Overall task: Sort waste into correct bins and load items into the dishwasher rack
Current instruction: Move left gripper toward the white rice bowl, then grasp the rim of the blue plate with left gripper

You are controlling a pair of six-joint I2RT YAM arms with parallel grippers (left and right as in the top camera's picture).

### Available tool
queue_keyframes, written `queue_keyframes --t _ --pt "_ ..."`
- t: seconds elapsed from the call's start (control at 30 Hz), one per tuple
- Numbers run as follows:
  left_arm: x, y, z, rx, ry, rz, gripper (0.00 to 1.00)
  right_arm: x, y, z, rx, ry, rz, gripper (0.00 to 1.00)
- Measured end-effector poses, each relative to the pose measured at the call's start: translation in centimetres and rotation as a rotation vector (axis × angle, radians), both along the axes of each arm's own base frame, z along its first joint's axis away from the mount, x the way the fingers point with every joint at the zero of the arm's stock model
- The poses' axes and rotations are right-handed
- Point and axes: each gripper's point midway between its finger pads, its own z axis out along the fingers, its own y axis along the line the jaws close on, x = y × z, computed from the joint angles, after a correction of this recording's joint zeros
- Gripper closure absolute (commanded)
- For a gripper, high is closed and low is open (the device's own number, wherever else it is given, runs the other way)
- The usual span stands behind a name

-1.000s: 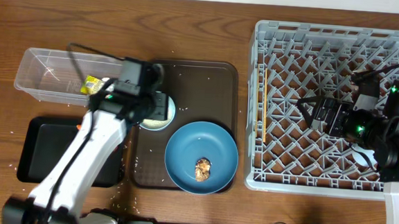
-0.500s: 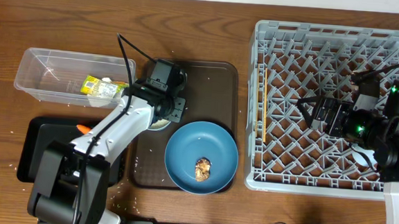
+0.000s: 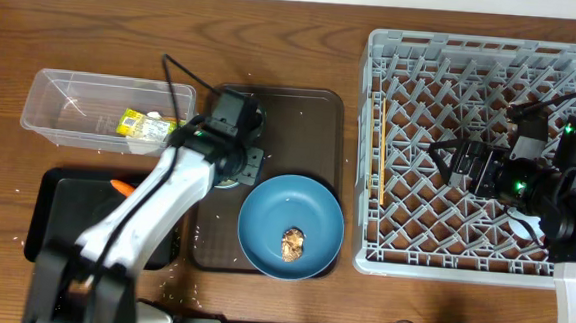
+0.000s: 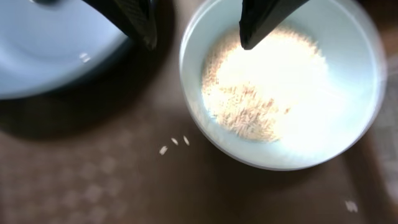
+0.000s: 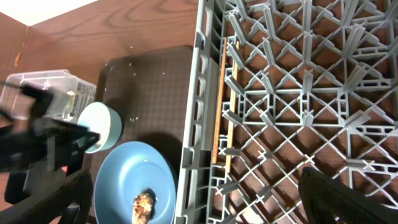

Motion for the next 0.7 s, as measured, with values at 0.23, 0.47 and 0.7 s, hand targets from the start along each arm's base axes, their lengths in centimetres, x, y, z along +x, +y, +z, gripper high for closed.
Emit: queue_keyframes --t 0.23,0.47,0.7 --pt "-5.1 1.9 2.8 0.003 0.090 0.085 0.54 0.0 0.0 0.0 0.000 0.000 0.000 0.02" --pt "-8.5 1.9 -1.6 -0.017 0.240 0.114 0.54 0.1 0.0 0.0 0.000 -0.003 0.000 0.02" --pt "-10.5 0.4 -4.8 -0.057 0.279 0.058 0.54 0.1 0.0 0.0 0.000 -0.003 0.000 0.02"
